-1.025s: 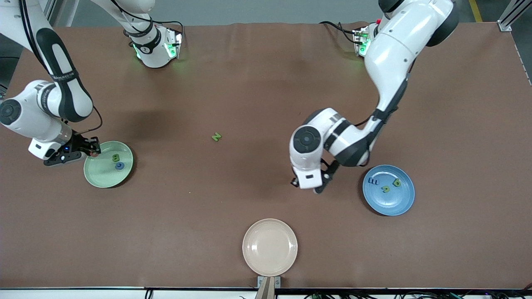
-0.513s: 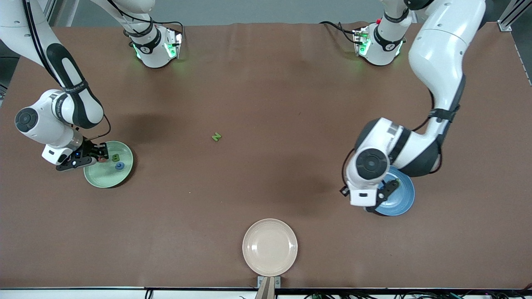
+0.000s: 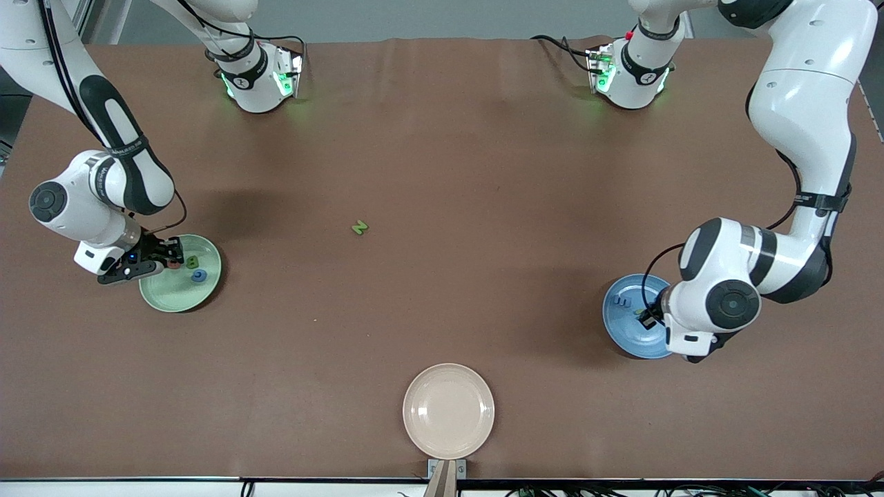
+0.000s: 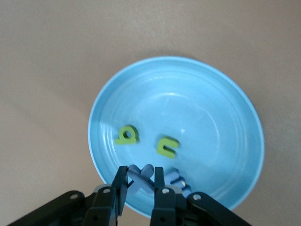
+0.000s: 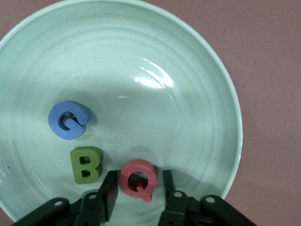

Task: Sort upper and lower case letters into plates
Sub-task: 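Place the Q on the green plate while the left gripper places x, then grasp the green N with the right gripper while the left arm retracts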

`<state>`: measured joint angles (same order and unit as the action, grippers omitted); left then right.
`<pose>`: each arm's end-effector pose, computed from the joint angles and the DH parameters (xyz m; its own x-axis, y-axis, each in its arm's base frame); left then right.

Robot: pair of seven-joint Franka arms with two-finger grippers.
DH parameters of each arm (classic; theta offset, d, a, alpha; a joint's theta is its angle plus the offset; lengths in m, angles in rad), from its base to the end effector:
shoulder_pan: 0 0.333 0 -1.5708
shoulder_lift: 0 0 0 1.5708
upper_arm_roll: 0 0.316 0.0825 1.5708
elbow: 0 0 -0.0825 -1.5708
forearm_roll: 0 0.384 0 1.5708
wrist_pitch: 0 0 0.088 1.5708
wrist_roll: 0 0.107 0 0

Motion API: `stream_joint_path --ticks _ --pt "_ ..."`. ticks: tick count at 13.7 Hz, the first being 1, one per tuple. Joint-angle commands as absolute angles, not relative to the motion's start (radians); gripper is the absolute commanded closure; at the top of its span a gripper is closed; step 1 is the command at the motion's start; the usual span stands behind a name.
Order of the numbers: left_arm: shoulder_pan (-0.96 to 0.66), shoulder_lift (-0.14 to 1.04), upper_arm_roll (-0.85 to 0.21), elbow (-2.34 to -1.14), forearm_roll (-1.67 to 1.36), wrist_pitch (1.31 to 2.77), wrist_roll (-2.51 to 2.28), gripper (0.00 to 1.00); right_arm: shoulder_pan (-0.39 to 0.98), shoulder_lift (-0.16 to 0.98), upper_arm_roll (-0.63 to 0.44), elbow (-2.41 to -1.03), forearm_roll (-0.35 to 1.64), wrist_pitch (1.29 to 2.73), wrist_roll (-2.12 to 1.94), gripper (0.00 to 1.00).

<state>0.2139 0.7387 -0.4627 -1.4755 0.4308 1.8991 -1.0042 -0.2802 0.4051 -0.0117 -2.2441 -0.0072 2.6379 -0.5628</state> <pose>0.6843 -0.0886 0.2550 0.7966 0.6000 -0.0734 0.5731 -0.7883 -0.2238 0.5185 -0.1558 0.1836 0.9615 0.2745 -0.0138 0.2746 -0.9616 0.0007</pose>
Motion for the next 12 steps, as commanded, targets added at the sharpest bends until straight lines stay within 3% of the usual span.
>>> stream_joint_path --ticks 1,5,8,10,11,12 --pt "0.248 0.747 -0.472 -1.497 0.426 1.951 -0.967 0.93 -0.278 0.332 0.002 -2.235 -0.020 2.544 -0.546 0.03" --pt "0.271 0.765 -0.466 -1.494 0.440 1.996 -0.919 0.89 -0.131 0.146 0.005 -2.201 -0.012 2.199 -0.254 0.03" --pt "0.267 0.773 -0.433 -1.491 0.440 2.035 -0.876 0.76 0.047 0.078 0.006 -2.203 -0.008 2.077 0.075 0.01" --pt "0.267 0.779 -0.426 -1.488 0.442 2.048 -0.861 0.59 0.174 0.081 0.006 -2.203 0.014 2.060 0.384 0.00" --pt "0.268 0.779 -0.426 -1.488 0.468 2.051 -0.861 0.34 0.248 0.084 0.006 -2.201 0.029 2.071 0.531 0.00" --pt "0.267 0.776 -0.426 -1.488 0.498 2.051 -0.861 0.02 0.308 0.092 0.006 -2.201 0.037 2.098 0.684 0.00"
